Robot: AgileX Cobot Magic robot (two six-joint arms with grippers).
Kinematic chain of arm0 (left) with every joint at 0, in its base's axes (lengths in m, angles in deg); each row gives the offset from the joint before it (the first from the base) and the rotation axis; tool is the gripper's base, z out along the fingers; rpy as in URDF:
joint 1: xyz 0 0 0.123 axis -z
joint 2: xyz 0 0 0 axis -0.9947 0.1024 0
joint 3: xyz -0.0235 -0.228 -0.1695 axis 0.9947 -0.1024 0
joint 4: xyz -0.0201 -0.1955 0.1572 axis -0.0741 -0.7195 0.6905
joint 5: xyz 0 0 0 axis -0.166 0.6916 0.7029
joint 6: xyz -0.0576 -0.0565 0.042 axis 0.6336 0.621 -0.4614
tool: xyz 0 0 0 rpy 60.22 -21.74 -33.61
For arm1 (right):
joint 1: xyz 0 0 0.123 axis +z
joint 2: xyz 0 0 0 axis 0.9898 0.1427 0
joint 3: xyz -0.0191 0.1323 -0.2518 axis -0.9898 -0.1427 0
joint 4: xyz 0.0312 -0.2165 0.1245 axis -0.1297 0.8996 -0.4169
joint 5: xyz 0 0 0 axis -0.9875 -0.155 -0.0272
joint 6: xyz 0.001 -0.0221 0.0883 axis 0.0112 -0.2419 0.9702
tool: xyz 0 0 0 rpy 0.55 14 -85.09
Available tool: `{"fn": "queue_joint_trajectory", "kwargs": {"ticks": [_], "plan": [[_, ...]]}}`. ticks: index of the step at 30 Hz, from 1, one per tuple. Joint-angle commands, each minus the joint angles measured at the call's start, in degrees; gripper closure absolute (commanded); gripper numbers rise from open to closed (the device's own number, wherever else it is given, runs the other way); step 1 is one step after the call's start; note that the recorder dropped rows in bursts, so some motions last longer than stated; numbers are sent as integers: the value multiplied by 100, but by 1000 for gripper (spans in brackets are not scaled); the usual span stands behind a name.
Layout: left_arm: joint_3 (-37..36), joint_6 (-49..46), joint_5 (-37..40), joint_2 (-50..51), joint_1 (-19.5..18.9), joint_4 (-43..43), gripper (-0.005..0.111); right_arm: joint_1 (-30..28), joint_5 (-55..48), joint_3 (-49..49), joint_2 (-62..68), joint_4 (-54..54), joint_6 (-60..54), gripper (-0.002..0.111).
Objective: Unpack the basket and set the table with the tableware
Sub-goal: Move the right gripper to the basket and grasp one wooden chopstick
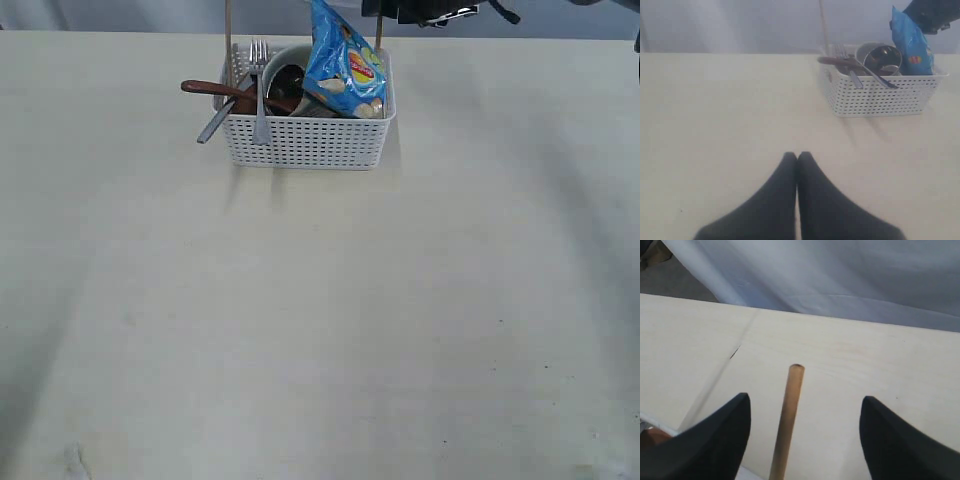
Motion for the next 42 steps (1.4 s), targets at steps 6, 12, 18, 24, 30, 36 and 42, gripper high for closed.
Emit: {"fn": "queue_joint_trajectory", "kwargs": {"ticks": [6, 12, 18, 24, 30, 36, 42], "plan": [[-23, 46, -53, -29, -11, -10, 107, 1, 188, 53, 58, -199, -124, 57], [-23, 46, -53, -29, -11, -10, 107, 1, 162, 53, 58, -240, -107, 83], [-23, 46, -53, -29, -11, -10, 107, 1, 139, 53, 58, -265, -107, 84], [-23, 46, -53, -29, -11, -10, 107, 1, 104, 53, 47, -278, -52, 84], [-23, 46, -53, -29, -11, -10, 107, 1, -30, 53, 47, -278, -52, 84], [-23, 46, -53, -29, -11, -10, 107, 1, -29, 53, 47, -278, -52, 86], [-23, 46, -53, -29, -11, -10, 107, 1, -203, 53, 36, -278, -52, 109]]}}
